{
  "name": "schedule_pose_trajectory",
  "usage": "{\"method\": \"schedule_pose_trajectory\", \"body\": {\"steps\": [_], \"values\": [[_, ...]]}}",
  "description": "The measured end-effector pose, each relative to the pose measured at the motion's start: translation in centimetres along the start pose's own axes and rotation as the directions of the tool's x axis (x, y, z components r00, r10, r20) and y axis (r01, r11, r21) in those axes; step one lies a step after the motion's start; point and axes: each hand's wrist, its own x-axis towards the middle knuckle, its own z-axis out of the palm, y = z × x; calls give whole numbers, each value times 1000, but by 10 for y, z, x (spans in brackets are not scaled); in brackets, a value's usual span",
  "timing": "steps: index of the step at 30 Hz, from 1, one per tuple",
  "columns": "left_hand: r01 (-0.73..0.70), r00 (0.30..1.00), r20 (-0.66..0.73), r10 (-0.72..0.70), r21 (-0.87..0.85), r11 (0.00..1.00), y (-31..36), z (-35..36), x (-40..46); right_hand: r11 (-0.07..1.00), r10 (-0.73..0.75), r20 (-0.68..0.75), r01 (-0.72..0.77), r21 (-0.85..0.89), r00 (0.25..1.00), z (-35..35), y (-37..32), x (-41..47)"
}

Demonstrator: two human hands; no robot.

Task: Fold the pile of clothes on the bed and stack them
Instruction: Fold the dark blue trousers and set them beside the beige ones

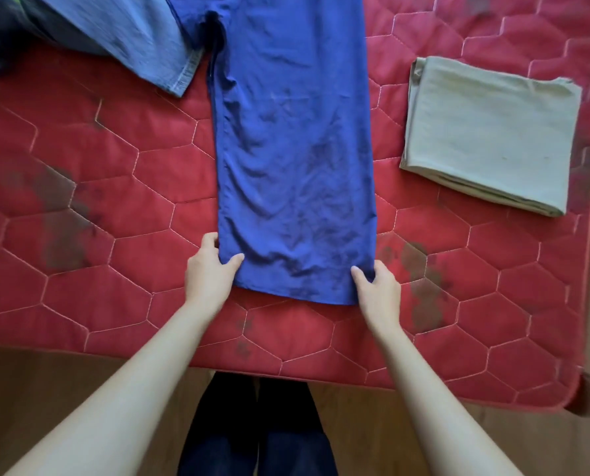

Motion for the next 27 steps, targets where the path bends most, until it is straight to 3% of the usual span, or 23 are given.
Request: {"method": "schedule_pose_trajectory", "body": {"steps": [4,7,9,11,13,15,17,20,23,27], "values": [[70,995,92,-46,-281,957,-7,-15,-10,982,-66,-63,76,172,996,-10,-8,-15],[119,985,155,-73,-311,943,-25,-22,-24,988,-15,-46,22,150,999,-8,9,-36],[172,973,190,-134,-197,965,-38,-23,-32,996,88,-23,-88,-1,996,-3,25,-50],[132,990,38,-135,79,988,-44,-25,-40,968,145,-98,-161,-191,985,-1,35,-59],[10,978,-202,42,248,969,-40,-27,-44,968,30,-210,-81,-238,977,4,32,-61],[-229,908,-271,320,320,919,-25,-21,-43,959,-165,-258,94,-267,952,16,11,-56],[-430,834,-152,530,423,798,-8,-4,-33,897,-370,-208,289,-334,906,37,-19,-44],[-539,785,57,617,554,635,15,31,-7,755,-555,-72,465,-462,829,78,-60,-16],[-527,802,141,580,623,578,12,55,21,691,-581,-6,490,-531,814,103,-66,15],[-532,780,144,609,665,524,-33,55,26,637,-603,9,488,-597,798,92,-10,19]]}}
